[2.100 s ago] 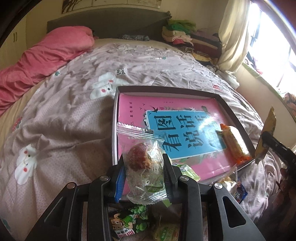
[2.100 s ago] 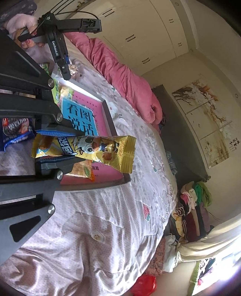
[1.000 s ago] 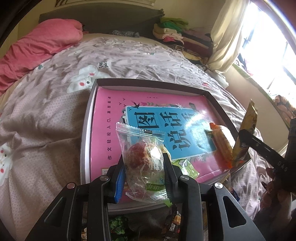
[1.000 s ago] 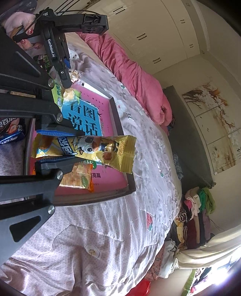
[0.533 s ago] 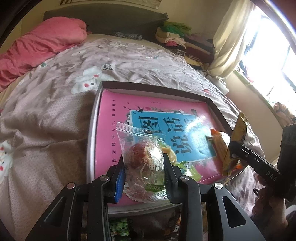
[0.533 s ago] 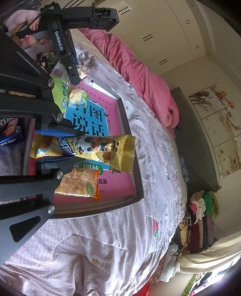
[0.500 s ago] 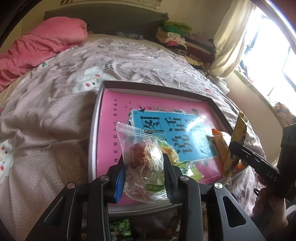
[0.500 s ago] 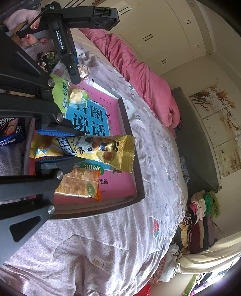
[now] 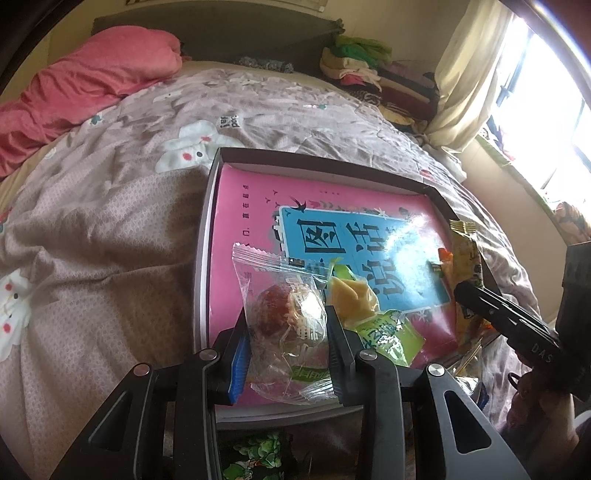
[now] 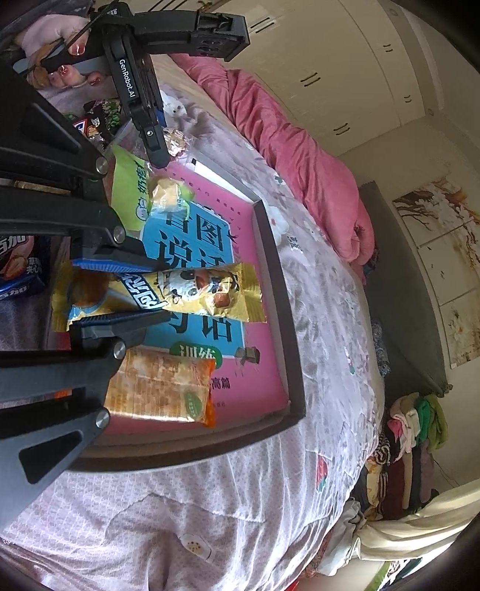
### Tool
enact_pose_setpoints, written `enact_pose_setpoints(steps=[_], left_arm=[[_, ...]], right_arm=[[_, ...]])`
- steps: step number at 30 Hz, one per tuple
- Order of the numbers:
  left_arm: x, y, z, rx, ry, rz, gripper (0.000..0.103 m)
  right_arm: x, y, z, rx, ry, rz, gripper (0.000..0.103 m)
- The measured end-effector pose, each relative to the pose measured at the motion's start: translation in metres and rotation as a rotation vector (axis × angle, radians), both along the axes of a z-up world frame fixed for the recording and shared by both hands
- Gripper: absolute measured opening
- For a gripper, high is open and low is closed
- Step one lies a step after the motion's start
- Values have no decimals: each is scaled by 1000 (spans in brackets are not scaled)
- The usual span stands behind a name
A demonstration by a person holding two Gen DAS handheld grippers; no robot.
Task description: Organize snacks
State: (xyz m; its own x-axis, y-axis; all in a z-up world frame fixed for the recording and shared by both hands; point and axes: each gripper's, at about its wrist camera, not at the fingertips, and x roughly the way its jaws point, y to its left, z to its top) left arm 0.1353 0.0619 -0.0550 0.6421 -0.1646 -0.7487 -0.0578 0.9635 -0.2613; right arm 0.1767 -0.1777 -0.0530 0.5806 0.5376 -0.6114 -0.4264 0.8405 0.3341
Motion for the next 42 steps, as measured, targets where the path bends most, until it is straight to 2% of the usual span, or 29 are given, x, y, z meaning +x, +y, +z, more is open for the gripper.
enact_pose_setpoints(steps=[9,28,33,42], left_arm=[[1,-4,-3,11,9,-10,37],[1,-8,-4,23,15,-24,37],[2,-12,-4,22,21,-41,37],[4,-14,-4,24,27,-42,37]], right_arm=[[0,5,-8,-13,35,24,20],[-9,0,-4,-45,14,13,21],[-10,-3,-3,-44,12,-2,25],[-15,-8,-1,-36,4,-15,27]])
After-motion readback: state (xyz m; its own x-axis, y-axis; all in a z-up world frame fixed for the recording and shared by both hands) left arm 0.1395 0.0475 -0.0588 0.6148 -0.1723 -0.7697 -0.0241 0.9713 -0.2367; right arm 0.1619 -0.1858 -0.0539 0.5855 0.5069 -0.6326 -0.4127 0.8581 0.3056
